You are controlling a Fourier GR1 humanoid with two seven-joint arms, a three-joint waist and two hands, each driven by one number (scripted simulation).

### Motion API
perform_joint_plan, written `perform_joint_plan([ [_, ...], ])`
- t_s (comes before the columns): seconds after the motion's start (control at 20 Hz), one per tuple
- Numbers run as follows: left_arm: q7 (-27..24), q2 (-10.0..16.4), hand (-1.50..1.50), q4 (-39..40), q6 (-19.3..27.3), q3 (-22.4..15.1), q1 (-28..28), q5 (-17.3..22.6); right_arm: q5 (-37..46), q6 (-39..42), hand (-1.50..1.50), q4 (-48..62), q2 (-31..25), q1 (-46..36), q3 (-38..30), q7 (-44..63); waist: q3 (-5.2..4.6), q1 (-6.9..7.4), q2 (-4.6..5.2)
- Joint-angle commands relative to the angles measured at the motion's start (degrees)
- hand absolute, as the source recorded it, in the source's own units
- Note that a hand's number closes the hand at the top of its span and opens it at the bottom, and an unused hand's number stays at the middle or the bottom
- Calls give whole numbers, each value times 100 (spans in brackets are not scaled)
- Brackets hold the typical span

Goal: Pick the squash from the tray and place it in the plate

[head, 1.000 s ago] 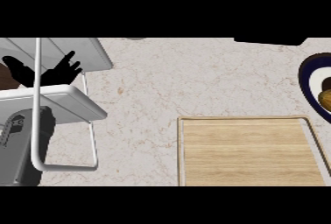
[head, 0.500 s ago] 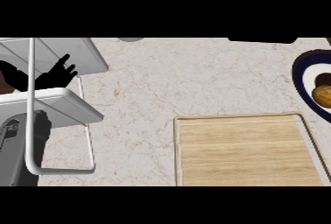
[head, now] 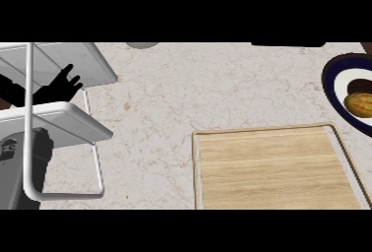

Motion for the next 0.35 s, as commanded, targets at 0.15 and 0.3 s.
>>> perform_joint_plan([
  [0.15, -29, -834, 0, 37, 72, -381, 598, -133, 247, 552, -150, 58, -64, 355, 114, -895, -58, -87, 67],
  [0.3, -10, -848, 0, 9, 75, -369, 645, -163, 251, 536, -150, 41, -35, 404, 117, -987, -60, -86, 51],
])
